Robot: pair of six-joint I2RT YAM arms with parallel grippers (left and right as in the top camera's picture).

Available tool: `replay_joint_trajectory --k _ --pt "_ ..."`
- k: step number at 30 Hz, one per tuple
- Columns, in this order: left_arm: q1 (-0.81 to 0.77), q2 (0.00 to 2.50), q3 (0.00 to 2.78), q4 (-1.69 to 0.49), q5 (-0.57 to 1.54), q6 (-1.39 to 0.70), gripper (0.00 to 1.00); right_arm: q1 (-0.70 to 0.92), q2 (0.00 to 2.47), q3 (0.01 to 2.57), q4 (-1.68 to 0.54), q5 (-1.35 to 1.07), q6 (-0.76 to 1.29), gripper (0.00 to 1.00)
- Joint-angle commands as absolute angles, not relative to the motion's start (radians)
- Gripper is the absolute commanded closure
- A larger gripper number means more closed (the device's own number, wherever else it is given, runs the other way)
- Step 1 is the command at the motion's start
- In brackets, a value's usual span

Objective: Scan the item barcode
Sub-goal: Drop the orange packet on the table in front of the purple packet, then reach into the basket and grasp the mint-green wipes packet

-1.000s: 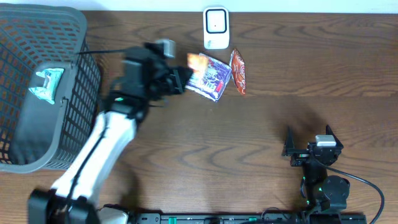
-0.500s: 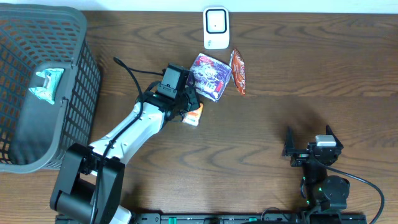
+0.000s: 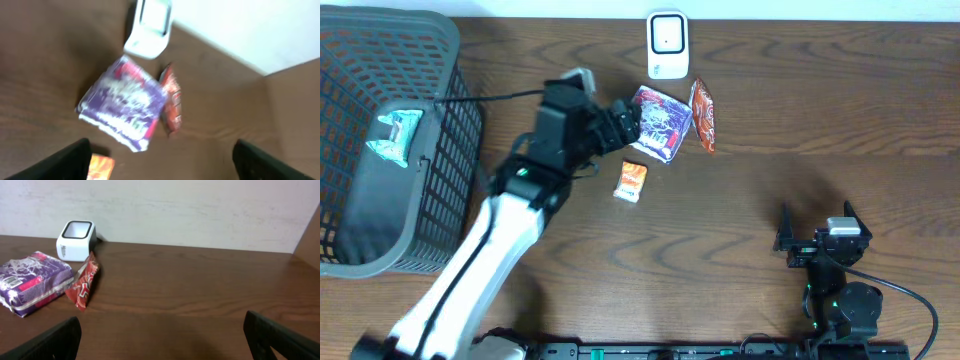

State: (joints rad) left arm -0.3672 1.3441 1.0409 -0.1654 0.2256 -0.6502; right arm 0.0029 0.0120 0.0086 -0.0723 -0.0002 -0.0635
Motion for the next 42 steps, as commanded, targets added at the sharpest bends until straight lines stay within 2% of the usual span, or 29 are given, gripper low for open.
replay_joint_trajectory --k 1,4,9,19,30,33,34,37,42 --pt "-0.363 1.261 1.046 -0.182 0.223 -0.616 0.09 -0.003 0.007 0.006 -0.075 0.009 -0.076 0.01" --pt "-0.361 1.182 1.046 -0.178 0.205 -0.538 0.07 -0.003 0.007 0.006 -0.075 0.009 -0.076 0.01" --pt "-0.308 1.066 1.046 -0.174 0.054 -0.509 0.07 -0.003 0.007 0.006 -0.075 0.009 -0.076 0.01" --pt "0.002 0.955 1.053 -0.116 0.072 -0.51 0.07 -0.003 0.007 0.006 -0.075 0.009 -0.076 0.01" --pt "0.32 0.996 1.148 -0.014 0.088 -0.532 0.07 -0.003 0.007 0.006 -0.075 0.009 -0.076 0.01" --pt "0.413 1.024 1.148 -0.027 0.039 -0.532 0.06 -0.003 0.007 0.006 -0.074 0.009 -0.076 0.01" --pt "0.438 1.036 1.148 -0.039 0.017 -0.532 0.01 -0.003 0.007 0.006 -0.075 0.009 -0.076 0.01" --pt "0.52 1.093 1.148 -0.07 -0.015 -0.532 0.02 -0.003 0.007 0.006 -0.075 0.009 -0.076 0.01" --pt "0.582 1.202 1.148 -0.08 -0.012 -0.532 0.02 -0.003 0.007 0.006 -0.075 0.009 -0.076 0.01"
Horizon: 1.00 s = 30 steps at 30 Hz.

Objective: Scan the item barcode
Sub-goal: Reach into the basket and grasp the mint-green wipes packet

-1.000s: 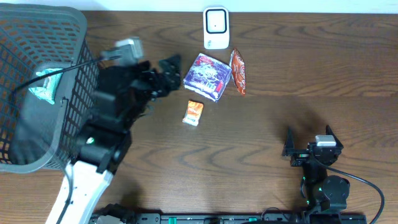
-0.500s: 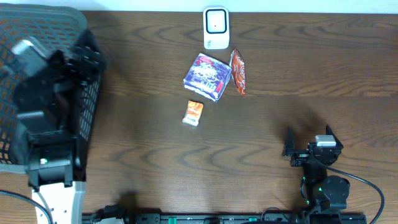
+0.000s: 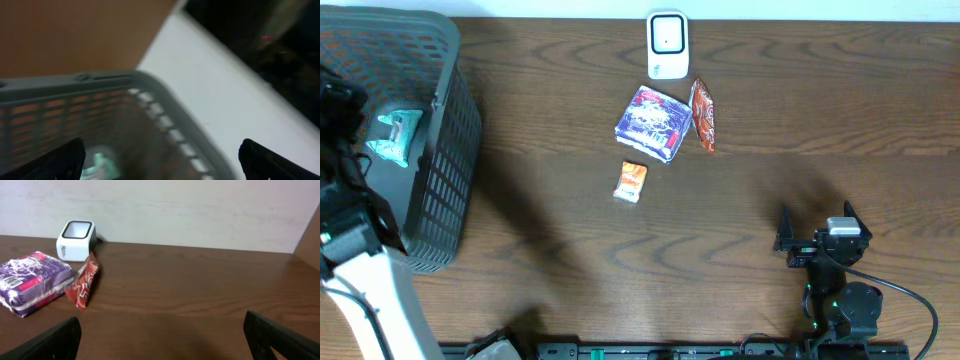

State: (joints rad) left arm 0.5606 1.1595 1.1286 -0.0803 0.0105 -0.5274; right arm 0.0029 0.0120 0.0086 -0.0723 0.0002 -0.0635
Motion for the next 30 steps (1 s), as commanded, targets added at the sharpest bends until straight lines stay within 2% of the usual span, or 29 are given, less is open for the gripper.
replay_joint_trajectory --k 1,5,7,11,16,20,23,30 --pt "0.588 1.233 1.148 -0.074 -0.012 -0.532 0.02 -0.003 0.007 0.006 -0.075 0.009 -0.076 0.01" --pt "0.595 1.34 1.148 -0.051 -0.012 -0.509 0.02 -0.003 0.007 0.006 -0.075 0.009 -0.076 0.01" --pt "0.593 1.398 1.148 -0.026 -0.012 -0.417 0.02 -0.003 0.007 0.006 -0.075 0.009 -0.076 0.01" --pt "0.593 1.574 1.148 0.048 -0.012 0.038 0.02 -0.003 0.007 0.006 -0.075 0.009 -0.076 0.01" --pt "0.592 1.706 1.148 0.08 -0.011 0.295 0.02 -0.003 0.007 0.006 -0.075 0.009 -0.076 0.01" --pt "0.592 1.79 1.148 0.129 0.009 0.359 0.02 -0.003 0.007 0.006 -0.075 0.009 -0.076 0.01" --pt "0.592 1.835 1.148 0.154 0.098 0.415 0.02 -0.003 0.007 0.006 -0.075 0.009 -0.076 0.01" --pt "0.577 1.912 1.148 0.242 0.124 0.415 0.02 -0.003 0.007 0.005 -0.075 0.009 -0.076 0.01"
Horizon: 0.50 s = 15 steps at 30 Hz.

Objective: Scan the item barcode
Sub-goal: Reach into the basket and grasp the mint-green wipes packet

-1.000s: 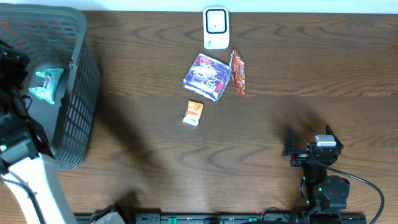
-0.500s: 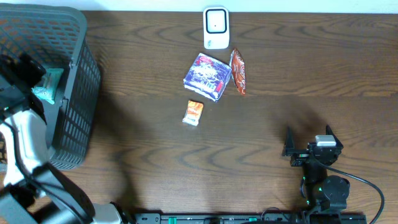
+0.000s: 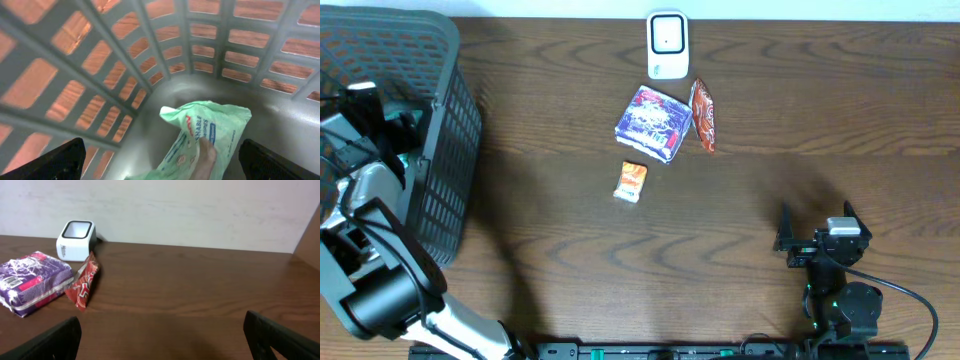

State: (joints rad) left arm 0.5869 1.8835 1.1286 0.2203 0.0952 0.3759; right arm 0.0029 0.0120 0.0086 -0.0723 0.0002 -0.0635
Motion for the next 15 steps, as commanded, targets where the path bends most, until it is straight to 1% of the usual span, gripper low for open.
replay_joint_trajectory --k 1,8,9,13,15 --pt "0.573 1.921 1.148 0.25 0.124 0.415 0.02 -0.003 0.007 0.006 -0.075 0.009 -0.076 0.01" --pt "0.545 1.999 1.148 0.26 0.123 0.434 0.01 -0.003 0.007 0.006 -0.075 0.009 -0.076 0.01" --pt "0.543 2.01 1.148 0.258 0.123 0.434 0.0 -0.003 0.007 0.006 -0.075 0.009 -0.076 0.01" --pt "0.538 2.037 1.148 0.246 0.119 0.434 0.16 -0.003 0.007 0.006 -0.075 0.009 -0.076 0.01" --pt "0.539 2.037 1.148 0.233 0.11 0.434 0.2 -0.003 0.007 0.006 -0.075 0.009 -0.076 0.01"
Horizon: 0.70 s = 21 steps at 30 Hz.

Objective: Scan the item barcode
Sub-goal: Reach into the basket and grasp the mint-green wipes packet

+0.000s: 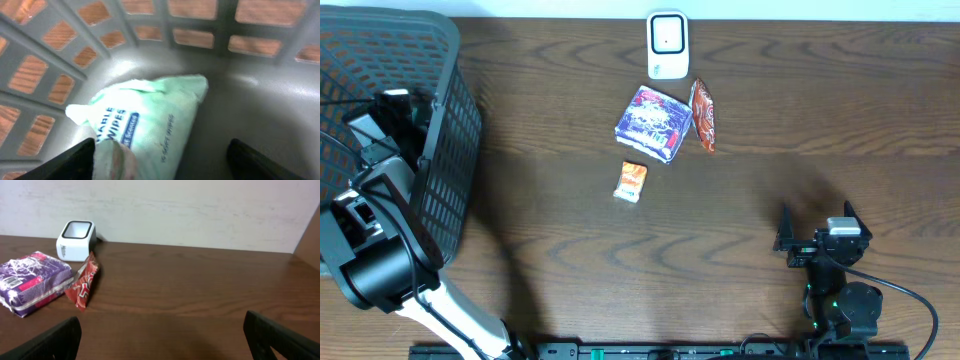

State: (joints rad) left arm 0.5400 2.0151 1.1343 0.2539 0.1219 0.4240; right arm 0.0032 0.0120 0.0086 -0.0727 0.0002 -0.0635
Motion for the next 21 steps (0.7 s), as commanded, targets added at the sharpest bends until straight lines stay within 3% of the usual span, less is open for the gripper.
replay_joint_trajectory --k 1,3,8,15,21 --pt "0.539 2.037 1.148 0.223 0.098 0.434 0.27 -0.003 0.007 0.006 -0.075 0.009 -0.076 0.01" --pt "0.54 2.037 1.148 0.199 0.083 0.434 0.4 -0.003 0.007 0.006 -0.075 0.009 -0.076 0.01" --pt "0.545 2.036 1.148 0.148 0.081 0.433 0.91 -0.003 0.007 0.006 -0.075 0.009 -0.076 0.01" --pt "0.545 1.889 1.148 0.128 0.055 0.395 0.93 -0.003 0.007 0.006 -0.075 0.009 -0.076 0.01" --pt "0.545 1.559 1.148 0.132 0.056 0.108 0.93 -0.003 0.007 0.006 -0.075 0.009 -0.076 0.01"
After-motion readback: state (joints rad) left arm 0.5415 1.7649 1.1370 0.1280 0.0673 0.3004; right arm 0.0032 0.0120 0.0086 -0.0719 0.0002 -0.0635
